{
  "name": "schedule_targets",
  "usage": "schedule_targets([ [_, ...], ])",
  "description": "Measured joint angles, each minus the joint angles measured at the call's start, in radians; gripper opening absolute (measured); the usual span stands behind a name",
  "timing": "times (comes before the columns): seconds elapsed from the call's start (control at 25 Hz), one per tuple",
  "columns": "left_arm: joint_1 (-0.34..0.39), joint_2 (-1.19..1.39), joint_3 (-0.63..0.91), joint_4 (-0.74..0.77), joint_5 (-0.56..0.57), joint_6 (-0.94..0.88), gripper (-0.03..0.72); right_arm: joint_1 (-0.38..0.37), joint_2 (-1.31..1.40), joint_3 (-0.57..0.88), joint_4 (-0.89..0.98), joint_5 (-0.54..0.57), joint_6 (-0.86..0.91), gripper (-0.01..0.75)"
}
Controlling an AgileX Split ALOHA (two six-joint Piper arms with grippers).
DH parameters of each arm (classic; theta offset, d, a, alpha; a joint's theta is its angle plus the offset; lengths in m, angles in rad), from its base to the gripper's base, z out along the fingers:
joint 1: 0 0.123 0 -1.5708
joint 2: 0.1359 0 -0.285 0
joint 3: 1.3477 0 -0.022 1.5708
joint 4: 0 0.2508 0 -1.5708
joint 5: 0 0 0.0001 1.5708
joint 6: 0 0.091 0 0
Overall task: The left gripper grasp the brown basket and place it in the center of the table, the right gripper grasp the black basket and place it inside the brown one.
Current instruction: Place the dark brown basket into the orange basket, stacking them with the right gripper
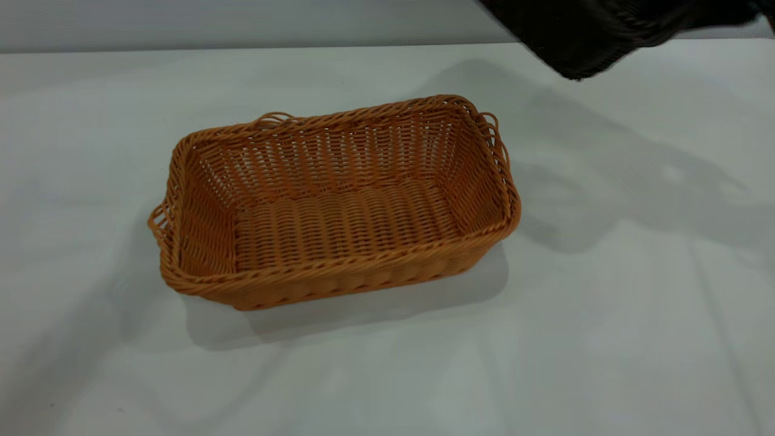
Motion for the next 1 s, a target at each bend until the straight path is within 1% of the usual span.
schedule_targets([
  [0.08, 0.0, -0.085, 0.0, 0.0, 0.011, -0.014, 0.458, 0.082, 0.007, -0.083, -0.149, 0.031, 0.048, 0.087],
  [0.24, 0.0, -0.247, 0.001, 0.004, 0.027, -0.026, 0.456, 0.223, 0.055, -0.241, -0.375, 0.119, 0.138, 0.087],
  [0.32, 0.0, -0.321, 0.001, 0.004, 0.031, -0.029, 0.456, 0.269, 0.093, -0.294, -0.448, 0.146, 0.165, 0.087],
  [0.4, 0.0, -0.389, 0.001, 0.004, 0.036, -0.036, 0.456, 0.308, 0.135, -0.32, -0.479, 0.158, 0.177, 0.087],
  [0.6, 0.0, -0.474, 0.001, 0.022, 0.044, -0.078, 0.456, 0.361, 0.226, -0.326, -0.494, 0.164, 0.171, 0.087],
  [0.8, 0.0, -0.477, 0.001, 0.052, 0.049, -0.129, 0.456, 0.374, 0.288, -0.331, -0.5, 0.164, 0.156, 0.089],
  [1.0, 0.0, -0.474, 0.002, 0.071, 0.051, -0.136, 0.456, 0.391, 0.298, -0.332, -0.528, 0.161, 0.157, 0.089],
])
